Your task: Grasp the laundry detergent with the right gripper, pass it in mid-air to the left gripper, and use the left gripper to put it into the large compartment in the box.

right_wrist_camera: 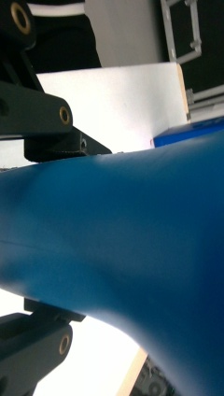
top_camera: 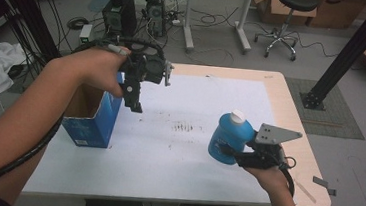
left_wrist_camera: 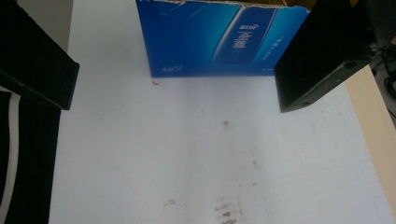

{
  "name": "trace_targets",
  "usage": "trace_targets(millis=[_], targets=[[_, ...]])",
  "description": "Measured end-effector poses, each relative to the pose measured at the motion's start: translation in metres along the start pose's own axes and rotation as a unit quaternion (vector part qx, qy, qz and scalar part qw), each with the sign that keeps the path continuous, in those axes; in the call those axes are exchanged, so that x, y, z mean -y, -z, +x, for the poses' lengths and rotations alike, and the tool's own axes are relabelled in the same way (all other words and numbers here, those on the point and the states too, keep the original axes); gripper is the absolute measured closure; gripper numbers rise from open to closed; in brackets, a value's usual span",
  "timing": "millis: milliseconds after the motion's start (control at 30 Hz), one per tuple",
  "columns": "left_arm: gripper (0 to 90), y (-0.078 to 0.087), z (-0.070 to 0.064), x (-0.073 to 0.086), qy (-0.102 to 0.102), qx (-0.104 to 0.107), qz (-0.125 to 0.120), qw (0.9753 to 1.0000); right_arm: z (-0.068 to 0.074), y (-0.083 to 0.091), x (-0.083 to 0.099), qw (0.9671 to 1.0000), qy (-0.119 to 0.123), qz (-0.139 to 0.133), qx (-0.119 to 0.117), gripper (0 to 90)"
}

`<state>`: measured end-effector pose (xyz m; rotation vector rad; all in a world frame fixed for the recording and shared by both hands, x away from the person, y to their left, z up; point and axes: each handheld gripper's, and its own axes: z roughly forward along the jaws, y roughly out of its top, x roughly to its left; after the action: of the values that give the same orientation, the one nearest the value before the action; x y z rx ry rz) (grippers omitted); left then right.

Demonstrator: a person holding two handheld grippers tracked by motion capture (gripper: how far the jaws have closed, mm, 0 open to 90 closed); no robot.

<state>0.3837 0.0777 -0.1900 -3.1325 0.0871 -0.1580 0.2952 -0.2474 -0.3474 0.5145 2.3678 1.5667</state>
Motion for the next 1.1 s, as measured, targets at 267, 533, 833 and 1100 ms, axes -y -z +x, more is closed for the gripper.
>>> trace_targets(millis=[267,533,833,1100], targets=[[0.3,0.002,-0.01,-0.004,-0.007,0.002,-0.002,1.0,-0.002,-0.023,-0.016,0.9989,0.015,0.014,-0.042,44.6],[0.3,0.0,-0.019,-0.011,-0.011,0.008,-0.004,0.9999,0.001,-0.051,-0.021,0.9969,0.024,0.02,-0.072,44.6],[0.3,-0.015,-0.029,-0.02,-0.024,0.022,0.002,0.9995,0.008,-0.084,-0.018,0.9932,0.036,0.017,-0.11,44.6],[0.3,-0.029,-0.04,-0.026,-0.038,0.034,-0.005,0.9987,0.016,-0.104,-0.017,0.9896,0.043,0.01,-0.137,44.6]])
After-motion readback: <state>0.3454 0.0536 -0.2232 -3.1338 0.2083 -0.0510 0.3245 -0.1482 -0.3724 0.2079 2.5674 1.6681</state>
